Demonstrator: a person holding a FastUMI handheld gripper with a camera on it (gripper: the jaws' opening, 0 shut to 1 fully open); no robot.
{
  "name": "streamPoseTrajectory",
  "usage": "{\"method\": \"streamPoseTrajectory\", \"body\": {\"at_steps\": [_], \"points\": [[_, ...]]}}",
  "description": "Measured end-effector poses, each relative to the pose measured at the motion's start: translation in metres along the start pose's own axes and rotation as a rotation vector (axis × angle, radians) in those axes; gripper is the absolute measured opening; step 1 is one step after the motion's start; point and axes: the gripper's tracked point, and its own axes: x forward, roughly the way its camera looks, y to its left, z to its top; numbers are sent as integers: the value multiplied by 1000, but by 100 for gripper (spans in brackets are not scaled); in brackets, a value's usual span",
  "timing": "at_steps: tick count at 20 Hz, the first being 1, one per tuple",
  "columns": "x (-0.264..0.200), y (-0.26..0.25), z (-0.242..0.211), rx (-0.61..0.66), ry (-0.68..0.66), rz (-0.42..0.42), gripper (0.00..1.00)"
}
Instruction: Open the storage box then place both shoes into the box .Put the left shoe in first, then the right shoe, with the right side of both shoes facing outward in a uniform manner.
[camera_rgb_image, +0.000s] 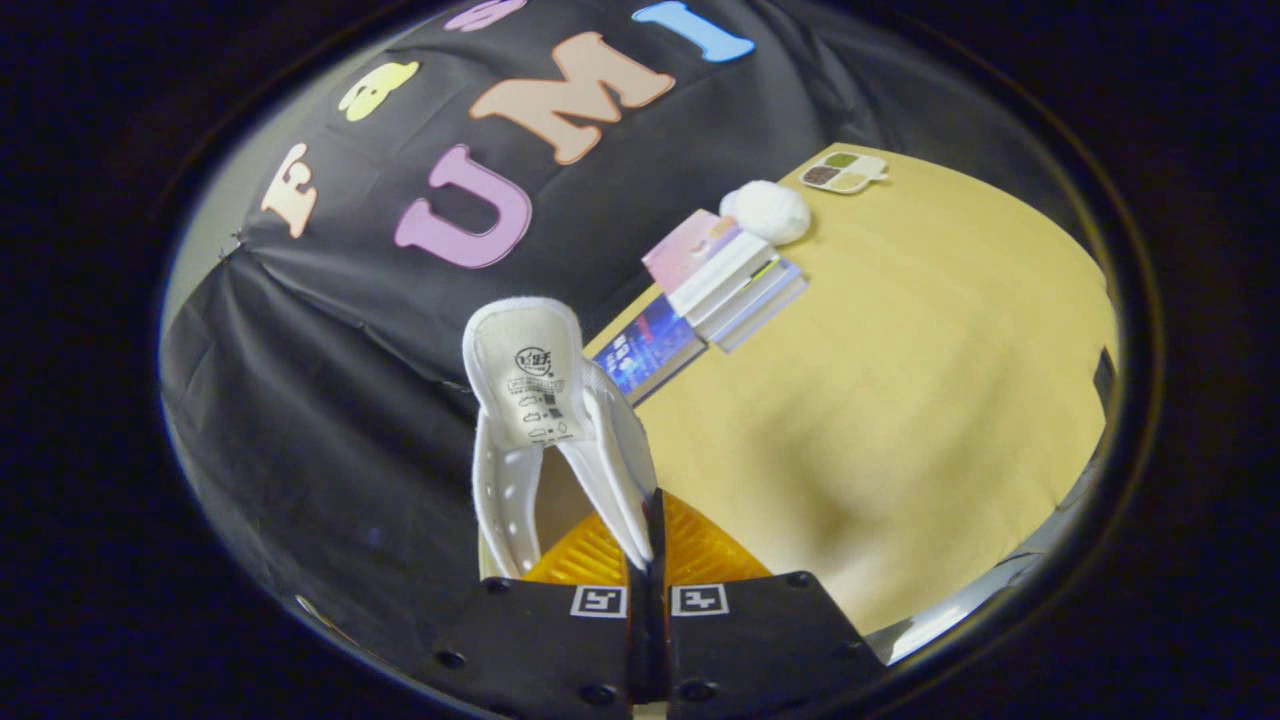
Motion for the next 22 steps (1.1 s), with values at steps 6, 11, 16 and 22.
{"method": "streamPoseTrajectory", "body": {"at_steps": [6,11,16,22], "points": [[31,71,-61,-89,99,38,2],[60,97,-108,-170,167,17,2],[77,99,-122,-278,161,-37,3],[81,102,-131,-353,158,-45,39]]}}
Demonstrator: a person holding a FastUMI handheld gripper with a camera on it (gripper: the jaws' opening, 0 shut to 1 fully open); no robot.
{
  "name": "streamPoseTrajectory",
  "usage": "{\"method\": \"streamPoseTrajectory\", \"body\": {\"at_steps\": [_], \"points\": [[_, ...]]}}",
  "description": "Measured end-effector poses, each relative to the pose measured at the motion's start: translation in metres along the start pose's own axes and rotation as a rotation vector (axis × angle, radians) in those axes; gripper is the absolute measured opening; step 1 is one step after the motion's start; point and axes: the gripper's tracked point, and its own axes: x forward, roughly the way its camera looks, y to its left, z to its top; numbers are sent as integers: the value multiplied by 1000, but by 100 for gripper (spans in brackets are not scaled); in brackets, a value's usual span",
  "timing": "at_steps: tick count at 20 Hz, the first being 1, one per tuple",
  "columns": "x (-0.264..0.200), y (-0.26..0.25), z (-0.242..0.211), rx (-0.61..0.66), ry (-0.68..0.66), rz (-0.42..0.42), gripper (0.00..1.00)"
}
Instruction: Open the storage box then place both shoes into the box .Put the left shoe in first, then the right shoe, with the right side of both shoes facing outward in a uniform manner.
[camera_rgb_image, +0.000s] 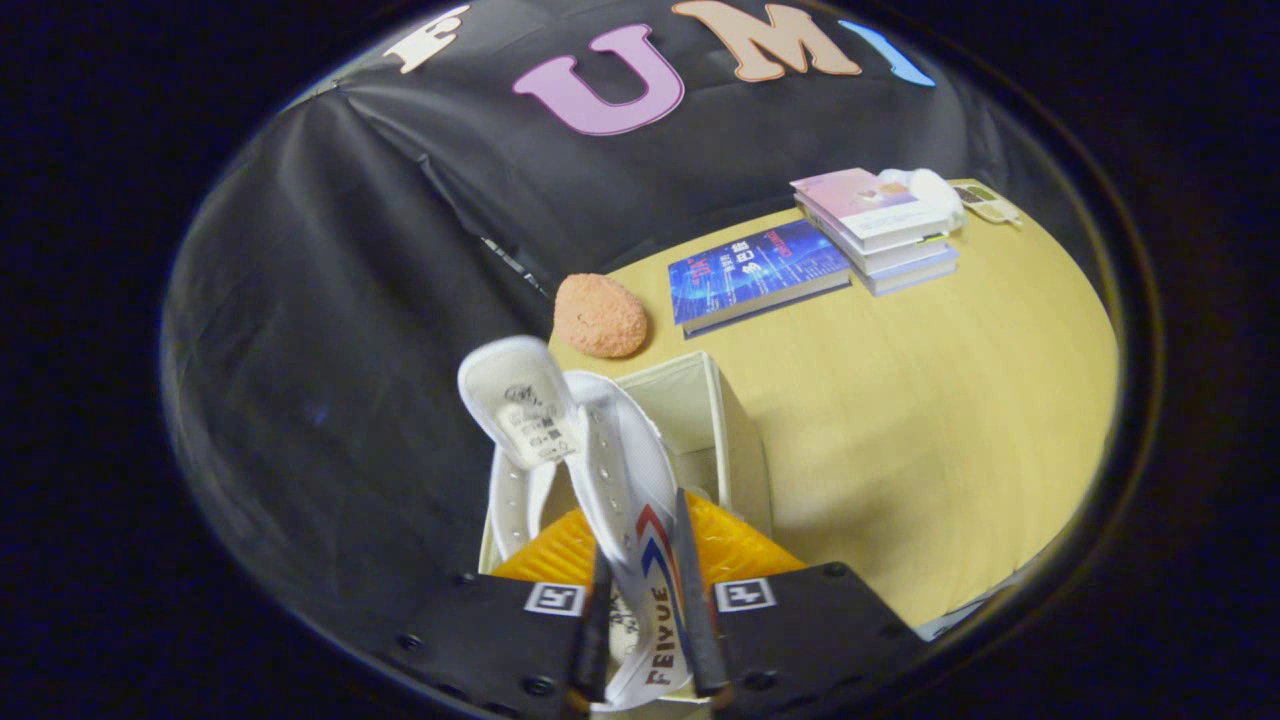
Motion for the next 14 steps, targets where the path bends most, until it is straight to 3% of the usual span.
{"method": "streamPoseTrajectory", "body": {"at_steps": [2,4,9,14], "points": [[-17,21,11,30,-55,77,70],[-28,24,36,3,-130,86,100],[-84,-12,88,-69,-333,5,99],[-136,-78,136,-144,-512,-138,99]]}}
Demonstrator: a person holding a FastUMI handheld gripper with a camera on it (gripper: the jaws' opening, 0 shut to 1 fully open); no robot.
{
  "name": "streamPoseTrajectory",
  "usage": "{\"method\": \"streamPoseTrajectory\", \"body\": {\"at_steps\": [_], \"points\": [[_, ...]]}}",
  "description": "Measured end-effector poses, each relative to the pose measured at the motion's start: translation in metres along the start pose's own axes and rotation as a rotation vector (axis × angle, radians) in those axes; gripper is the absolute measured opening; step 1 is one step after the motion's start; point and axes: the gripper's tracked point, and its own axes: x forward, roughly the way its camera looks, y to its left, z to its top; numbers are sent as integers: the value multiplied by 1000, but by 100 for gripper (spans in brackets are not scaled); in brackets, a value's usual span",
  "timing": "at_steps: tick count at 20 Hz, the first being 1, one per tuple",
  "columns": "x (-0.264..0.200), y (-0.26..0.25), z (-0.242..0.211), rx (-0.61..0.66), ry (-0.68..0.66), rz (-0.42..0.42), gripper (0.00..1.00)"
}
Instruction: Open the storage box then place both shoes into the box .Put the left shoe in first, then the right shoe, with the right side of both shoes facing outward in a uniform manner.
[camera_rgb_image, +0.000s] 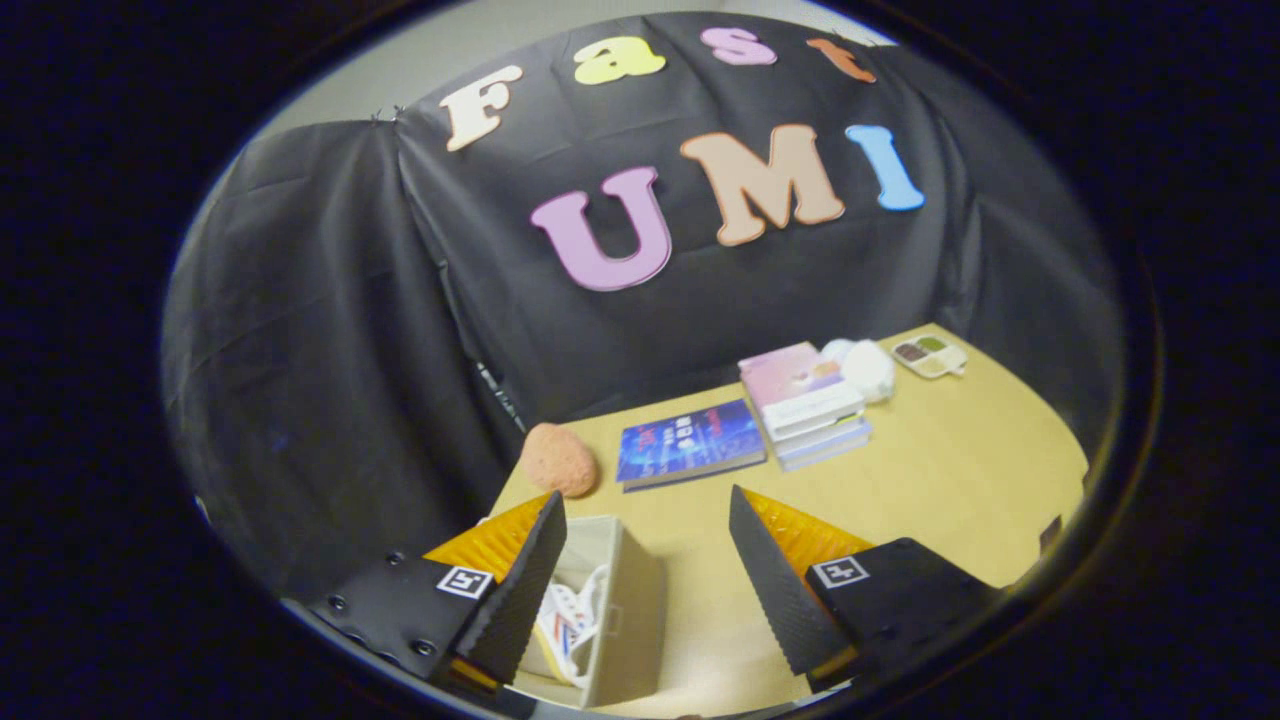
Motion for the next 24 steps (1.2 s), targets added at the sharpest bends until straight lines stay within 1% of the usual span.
{"method": "streamPoseTrajectory", "body": {"at_steps": [5,9,12,15,19,24], "points": [[-29,-65,53,-75,-123,-103,99],[-50,-100,96,-96,-209,-143,99],[-67,-115,120,-123,-276,-148,100],[-82,-123,133,-138,-306,-140,100],[-88,-141,136,-178,-323,-138,100],[-87,-153,132,-172,-313,-91,100]]}}
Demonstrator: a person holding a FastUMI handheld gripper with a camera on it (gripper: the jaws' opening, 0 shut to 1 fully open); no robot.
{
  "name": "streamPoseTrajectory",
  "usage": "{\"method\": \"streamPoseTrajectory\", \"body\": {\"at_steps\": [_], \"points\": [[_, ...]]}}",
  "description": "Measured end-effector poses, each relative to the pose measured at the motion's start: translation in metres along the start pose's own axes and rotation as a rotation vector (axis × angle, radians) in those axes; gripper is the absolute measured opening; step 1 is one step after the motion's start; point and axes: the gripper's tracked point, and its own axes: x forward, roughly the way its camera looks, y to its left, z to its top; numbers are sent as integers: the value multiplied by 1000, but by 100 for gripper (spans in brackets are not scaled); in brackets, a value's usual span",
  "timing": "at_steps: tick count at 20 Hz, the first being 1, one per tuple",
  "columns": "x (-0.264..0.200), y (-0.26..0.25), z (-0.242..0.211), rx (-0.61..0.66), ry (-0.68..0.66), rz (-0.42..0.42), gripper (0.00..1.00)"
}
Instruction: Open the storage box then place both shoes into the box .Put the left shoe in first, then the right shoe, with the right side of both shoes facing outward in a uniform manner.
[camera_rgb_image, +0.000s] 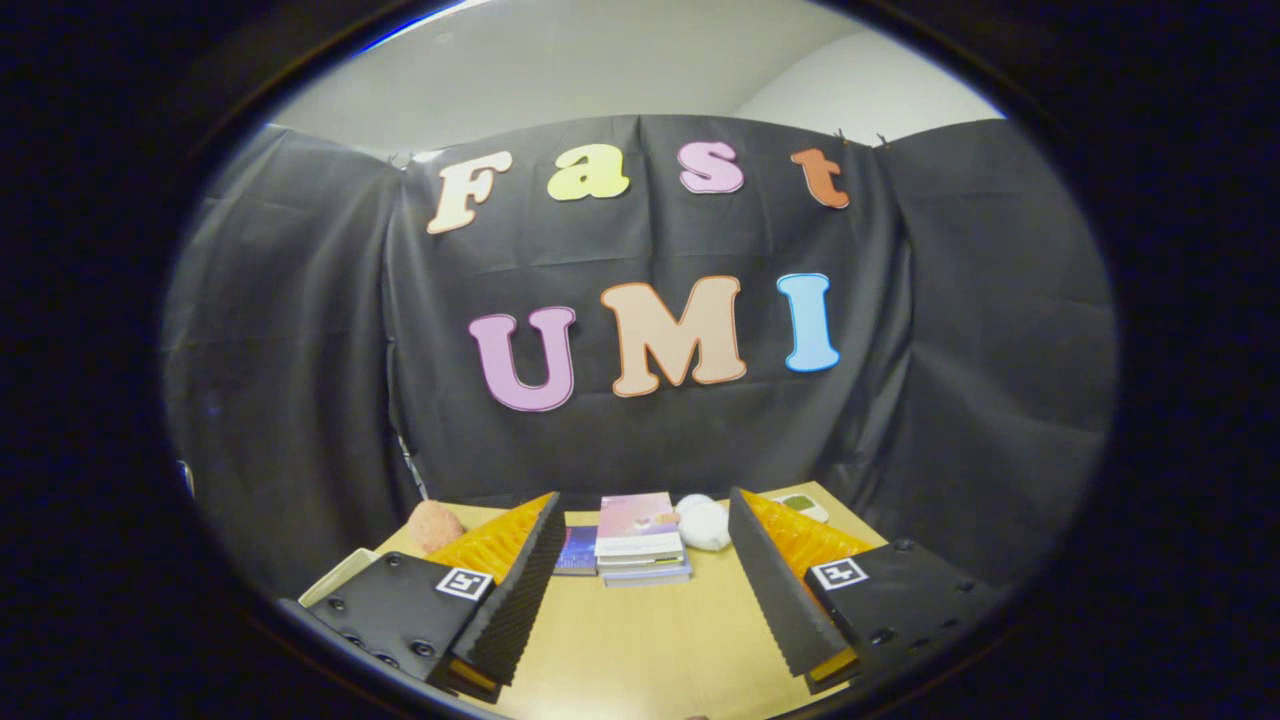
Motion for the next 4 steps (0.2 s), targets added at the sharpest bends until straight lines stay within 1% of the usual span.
{"method": "streamPoseTrajectory", "body": {"at_steps": [4], "points": [[9,-12,-5,-4,5,28,100]]}}
